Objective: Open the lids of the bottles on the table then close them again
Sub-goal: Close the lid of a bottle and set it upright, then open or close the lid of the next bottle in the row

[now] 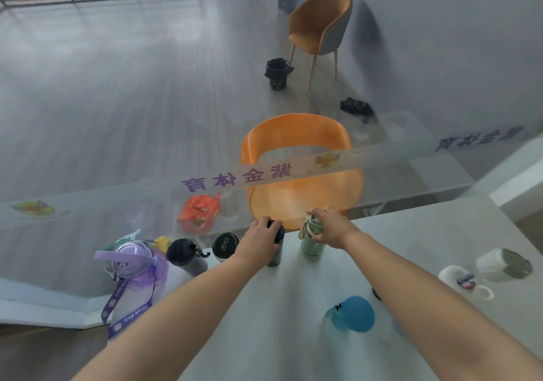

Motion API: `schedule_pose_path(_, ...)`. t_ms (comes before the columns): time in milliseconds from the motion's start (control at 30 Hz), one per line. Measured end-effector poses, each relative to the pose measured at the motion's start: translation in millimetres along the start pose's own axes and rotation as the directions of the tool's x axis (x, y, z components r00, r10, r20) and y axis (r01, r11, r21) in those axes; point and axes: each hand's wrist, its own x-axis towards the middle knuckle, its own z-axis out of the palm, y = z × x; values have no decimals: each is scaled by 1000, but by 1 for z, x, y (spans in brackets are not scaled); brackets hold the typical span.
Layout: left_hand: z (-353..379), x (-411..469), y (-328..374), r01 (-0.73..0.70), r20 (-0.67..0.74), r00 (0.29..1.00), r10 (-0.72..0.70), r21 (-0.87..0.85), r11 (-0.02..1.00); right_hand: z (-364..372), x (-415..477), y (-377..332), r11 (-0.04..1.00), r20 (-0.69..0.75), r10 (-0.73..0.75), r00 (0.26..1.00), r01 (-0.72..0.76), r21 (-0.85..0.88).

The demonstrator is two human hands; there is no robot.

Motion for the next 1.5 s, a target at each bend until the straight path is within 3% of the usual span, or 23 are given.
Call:
schedule_pose_path(400,-1,-8,3,-8,-26,1000,11,91,996,6,-3,4,1000,16,-7,1000,8,-16)
schedule_pose_path(567,6,-14,16,-125,-109,984,143,163,979,7,-35,14,993,-48,39,998,-34,111)
schedule_pose_path(667,12,-13,36,-216,-145,962,233,126,968,16,-66,25,990,-69,111,991,-105,93)
schedule_pose_path(933,30,-9,91,-314,-104,941,323,89,945,79,-153,52,980,153,193,969,-197,16)
schedule_pose_path(1033,35,-13,102,-317,-90,941,325,93,944,100,-167,62,982,206,187,961,-180,-56)
schedule_pose_path(1267,36,-8,107,-271,-97,955,281,103,957,99,-145,75,991,156,114,981,-102,-83)
schedule_pose_path(1500,42,3,118,-98,-156,981,114,106,989,61,-80,94,984,106,-11,994,29,-176)
